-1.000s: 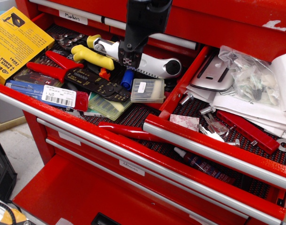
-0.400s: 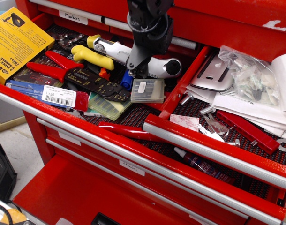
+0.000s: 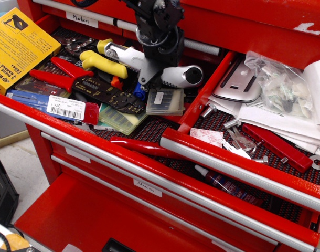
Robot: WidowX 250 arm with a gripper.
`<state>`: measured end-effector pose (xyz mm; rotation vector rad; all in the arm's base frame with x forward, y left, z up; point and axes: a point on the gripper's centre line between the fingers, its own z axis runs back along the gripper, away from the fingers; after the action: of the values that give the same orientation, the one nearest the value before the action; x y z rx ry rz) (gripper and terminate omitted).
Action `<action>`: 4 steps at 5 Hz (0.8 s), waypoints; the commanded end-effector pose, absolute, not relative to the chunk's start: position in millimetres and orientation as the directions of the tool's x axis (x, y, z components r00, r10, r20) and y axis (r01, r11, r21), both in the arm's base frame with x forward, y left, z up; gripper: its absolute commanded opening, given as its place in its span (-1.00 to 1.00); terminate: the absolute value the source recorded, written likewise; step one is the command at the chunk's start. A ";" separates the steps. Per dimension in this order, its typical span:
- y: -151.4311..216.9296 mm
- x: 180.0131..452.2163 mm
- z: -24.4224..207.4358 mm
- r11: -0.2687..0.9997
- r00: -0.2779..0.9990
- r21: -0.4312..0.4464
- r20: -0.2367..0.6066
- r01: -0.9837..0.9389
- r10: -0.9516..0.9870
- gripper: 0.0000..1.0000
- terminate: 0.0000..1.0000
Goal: Pick up box cutter and put into drawer
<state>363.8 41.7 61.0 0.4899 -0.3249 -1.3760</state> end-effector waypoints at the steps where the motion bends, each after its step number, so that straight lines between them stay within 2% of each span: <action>1: 44.1 368.3 52.7 0.277 0.304 0.510 0.032 0.814 -0.952 -1.00 -1.00; 2: 34.8 358.3 69.1 0.306 0.345 0.470 0.003 0.828 -0.939 -1.00 -1.00; 4: 6.1 332.7 132.4 0.381 0.466 0.429 -0.109 0.819 -0.878 -1.00 -1.00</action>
<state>318.1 11.6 118.6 0.4201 -0.0250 -1.0492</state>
